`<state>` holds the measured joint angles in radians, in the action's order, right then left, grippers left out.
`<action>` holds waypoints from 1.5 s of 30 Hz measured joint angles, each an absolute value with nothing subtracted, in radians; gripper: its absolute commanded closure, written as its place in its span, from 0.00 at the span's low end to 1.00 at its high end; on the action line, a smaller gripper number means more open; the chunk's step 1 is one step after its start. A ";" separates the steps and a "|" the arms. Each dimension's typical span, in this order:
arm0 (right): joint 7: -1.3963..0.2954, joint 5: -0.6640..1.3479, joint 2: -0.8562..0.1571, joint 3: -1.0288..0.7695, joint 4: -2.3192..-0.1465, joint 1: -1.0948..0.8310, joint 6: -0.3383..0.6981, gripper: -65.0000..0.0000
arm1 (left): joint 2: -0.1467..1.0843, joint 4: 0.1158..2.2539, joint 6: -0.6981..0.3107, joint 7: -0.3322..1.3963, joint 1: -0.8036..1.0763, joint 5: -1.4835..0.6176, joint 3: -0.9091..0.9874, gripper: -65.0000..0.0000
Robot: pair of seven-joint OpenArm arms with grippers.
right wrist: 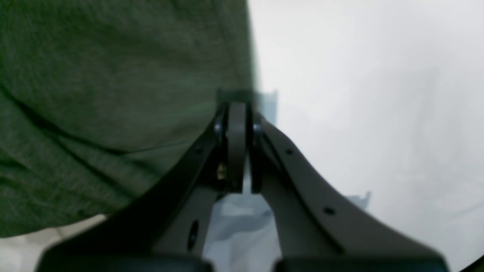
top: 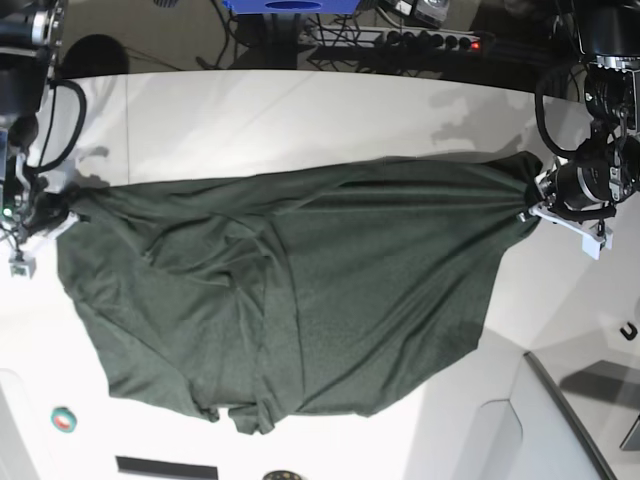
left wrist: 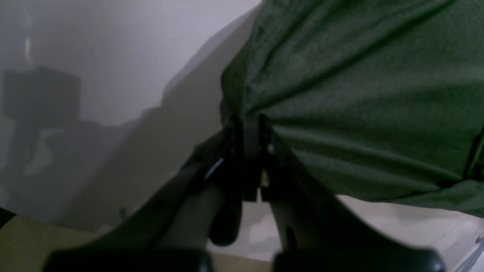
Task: Layout the t-shirt on the table in an organized manner, then fold the t-shirt properly
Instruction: 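Hold both shirt corners and drag the shirt taut along the table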
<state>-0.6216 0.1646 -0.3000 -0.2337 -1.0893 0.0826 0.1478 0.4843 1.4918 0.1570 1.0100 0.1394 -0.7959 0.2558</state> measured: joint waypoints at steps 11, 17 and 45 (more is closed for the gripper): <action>-0.630 0.207 -0.165 -0.259 -1.393 -0.142 0.148 0.50 | 0.482 1.491 0.157 1.009 0.142 -0.797 0.254 1.00; -0.622 0.198 -0.106 -0.390 -1.395 -0.200 0.147 0.50 | 0.484 1.491 0.157 1.009 0.142 -0.797 0.254 1.00; -0.544 0.201 -0.131 -0.392 -1.267 -0.137 0.147 1.00 | 0.482 1.491 0.157 1.010 0.142 -0.796 0.254 1.00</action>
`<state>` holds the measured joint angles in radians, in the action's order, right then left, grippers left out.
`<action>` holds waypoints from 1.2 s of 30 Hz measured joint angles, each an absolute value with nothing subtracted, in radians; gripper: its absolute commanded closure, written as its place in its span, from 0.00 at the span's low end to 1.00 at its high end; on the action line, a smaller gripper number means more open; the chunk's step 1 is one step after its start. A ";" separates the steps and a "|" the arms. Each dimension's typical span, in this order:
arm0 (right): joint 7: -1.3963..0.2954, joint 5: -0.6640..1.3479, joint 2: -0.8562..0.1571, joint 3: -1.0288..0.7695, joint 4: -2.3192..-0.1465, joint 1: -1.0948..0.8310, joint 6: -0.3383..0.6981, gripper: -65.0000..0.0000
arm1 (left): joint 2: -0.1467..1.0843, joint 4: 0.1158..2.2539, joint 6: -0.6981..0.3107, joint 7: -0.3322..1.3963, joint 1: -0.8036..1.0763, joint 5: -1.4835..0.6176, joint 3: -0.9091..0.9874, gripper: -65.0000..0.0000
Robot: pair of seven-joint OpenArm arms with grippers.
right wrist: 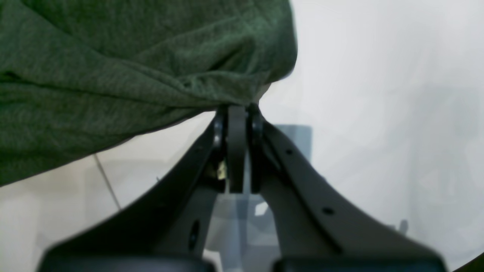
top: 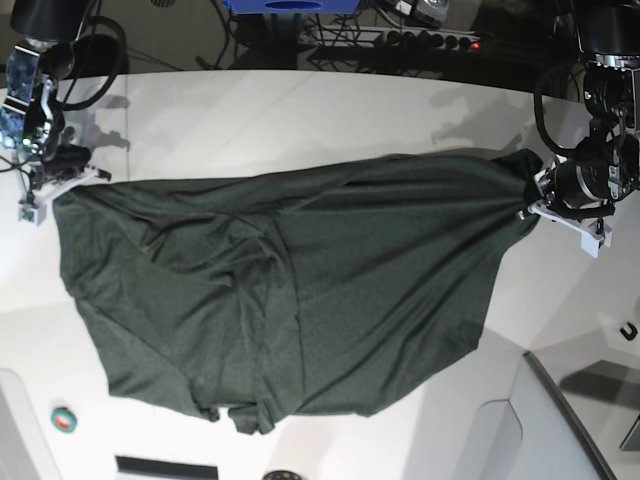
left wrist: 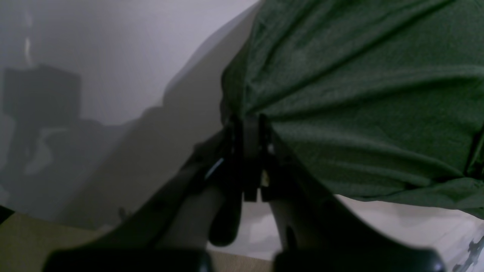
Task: Layout the t-shirt on the table in an organized manner, then fold the t-shirt properly
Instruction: 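Hold both shirt corners and drag the shirt taut along the table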
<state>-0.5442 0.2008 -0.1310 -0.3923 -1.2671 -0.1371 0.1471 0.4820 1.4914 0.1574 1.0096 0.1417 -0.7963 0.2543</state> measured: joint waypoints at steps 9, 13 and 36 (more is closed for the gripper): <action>-0.724 0.200 -0.126 -0.389 -1.405 -0.144 0.147 0.99 | 0.482 1.491 0.157 1.010 0.142 -0.797 0.254 1.00; -0.861 0.194 -0.133 -0.364 -1.468 -0.113 0.147 0.99 | 0.482 1.491 0.158 1.010 0.142 -0.796 0.254 1.00; -0.872 0.238 -0.129 -0.610 -1.362 0.044 0.147 0.38 | 0.479 1.493 0.158 1.010 0.142 -0.797 0.254 1.00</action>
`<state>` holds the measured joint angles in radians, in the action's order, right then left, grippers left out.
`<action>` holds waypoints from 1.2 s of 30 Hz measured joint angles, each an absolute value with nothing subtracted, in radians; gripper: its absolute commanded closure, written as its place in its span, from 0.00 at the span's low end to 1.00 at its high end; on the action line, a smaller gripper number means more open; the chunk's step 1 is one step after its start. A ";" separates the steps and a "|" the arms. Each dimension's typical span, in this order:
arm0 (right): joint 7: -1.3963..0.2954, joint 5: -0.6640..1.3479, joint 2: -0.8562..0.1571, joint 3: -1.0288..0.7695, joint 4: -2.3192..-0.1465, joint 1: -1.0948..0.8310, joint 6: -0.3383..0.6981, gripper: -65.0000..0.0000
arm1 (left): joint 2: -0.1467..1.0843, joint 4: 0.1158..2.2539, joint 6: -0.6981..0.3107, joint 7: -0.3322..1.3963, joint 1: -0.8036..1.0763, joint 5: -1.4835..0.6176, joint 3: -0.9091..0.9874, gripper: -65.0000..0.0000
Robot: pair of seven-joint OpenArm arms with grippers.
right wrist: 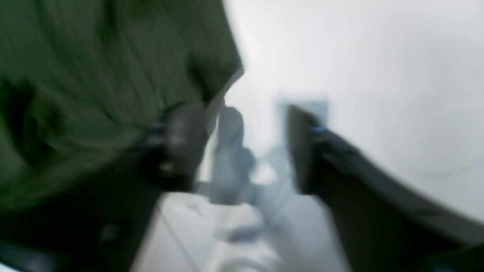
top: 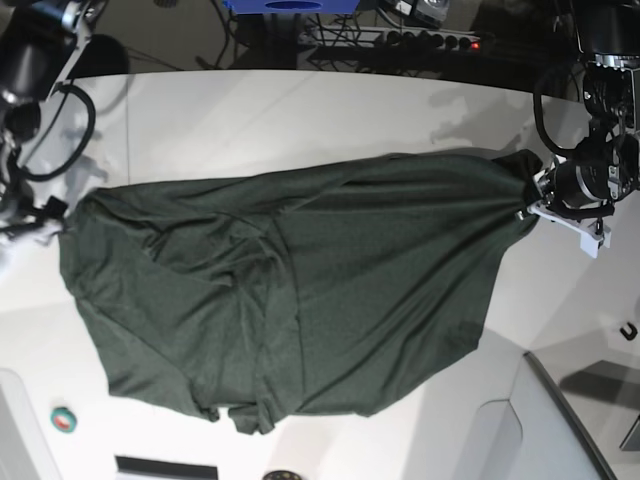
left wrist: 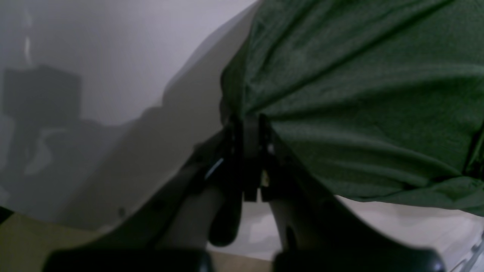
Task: Layout the t-shirt on the table in an organized manner, then fold the t-shirt properly
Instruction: 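Hold both shirt corners and drag the shirt taut along the table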
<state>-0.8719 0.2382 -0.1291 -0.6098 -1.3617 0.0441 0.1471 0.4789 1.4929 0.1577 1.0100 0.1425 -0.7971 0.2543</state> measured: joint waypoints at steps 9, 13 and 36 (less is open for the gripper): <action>-0.844 0.545 -0.031 -0.866 -1.310 -0.024 0.308 0.36 | 0.477 1.493 0.157 1.009 0.156 -0.797 0.254 1.00; -0.839 0.545 -0.036 -0.865 -1.180 0.032 0.304 0.36 | 0.477 1.493 0.157 1.010 0.162 -0.797 0.254 1.00; -0.743 0.577 -0.088 -0.864 -0.960 0.102 0.312 1.00 | 0.477 1.493 0.157 1.009 0.162 -0.797 0.254 1.00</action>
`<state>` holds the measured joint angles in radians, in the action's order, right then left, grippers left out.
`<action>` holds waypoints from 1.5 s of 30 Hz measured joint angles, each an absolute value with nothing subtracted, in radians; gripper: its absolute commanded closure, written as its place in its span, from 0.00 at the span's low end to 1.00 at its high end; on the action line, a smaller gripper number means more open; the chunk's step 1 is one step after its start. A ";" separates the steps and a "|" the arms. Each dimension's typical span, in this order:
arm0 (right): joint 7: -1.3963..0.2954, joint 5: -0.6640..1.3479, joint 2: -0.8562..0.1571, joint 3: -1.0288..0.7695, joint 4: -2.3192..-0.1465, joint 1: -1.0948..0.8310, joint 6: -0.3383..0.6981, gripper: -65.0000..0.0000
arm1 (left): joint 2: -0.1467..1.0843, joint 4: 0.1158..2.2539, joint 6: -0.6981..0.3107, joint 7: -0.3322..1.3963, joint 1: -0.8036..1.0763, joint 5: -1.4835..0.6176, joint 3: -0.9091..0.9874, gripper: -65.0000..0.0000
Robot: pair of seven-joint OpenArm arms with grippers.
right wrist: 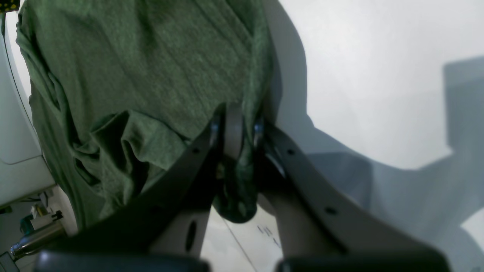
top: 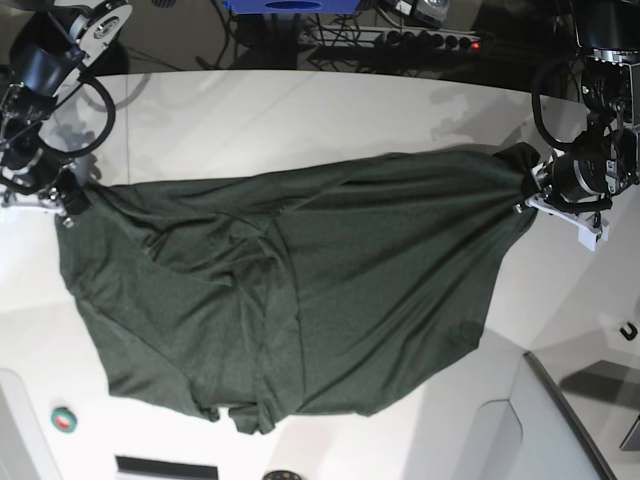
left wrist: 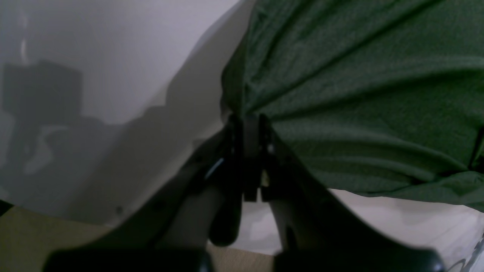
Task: Layout the t-shirt on the table in an organized manner, then fold the t-shirt properly
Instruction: 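Hold both shirt corners and drag the shirt taut along the table, then release the shirt corner with the left gripper and move it inward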
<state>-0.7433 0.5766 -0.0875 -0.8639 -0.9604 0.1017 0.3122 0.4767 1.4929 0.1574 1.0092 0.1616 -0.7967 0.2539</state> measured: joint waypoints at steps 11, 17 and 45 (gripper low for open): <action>-0.747 0.577 -0.088 -0.863 -0.960 0.101 0.312 0.99 | 0.402 1.623 0.157 1.102 0.108 -0.812 0.303 1.00; -0.738 0.576 -0.093 -0.826 -0.960 0.099 0.312 0.99 | 0.338 1.593 0.159 1.106 -0.006 -0.793 0.340 1.00; -0.747 0.577 -0.104 -0.796 -0.959 0.099 0.312 0.99 | 0.184 1.134 0.162 0.931 -0.322 -0.561 0.194 0.48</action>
<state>-0.7471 0.5766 -0.1043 -0.7963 -0.9588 0.0990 0.3119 0.1844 1.1336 0.1616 0.9310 -0.3218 -0.5606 0.1936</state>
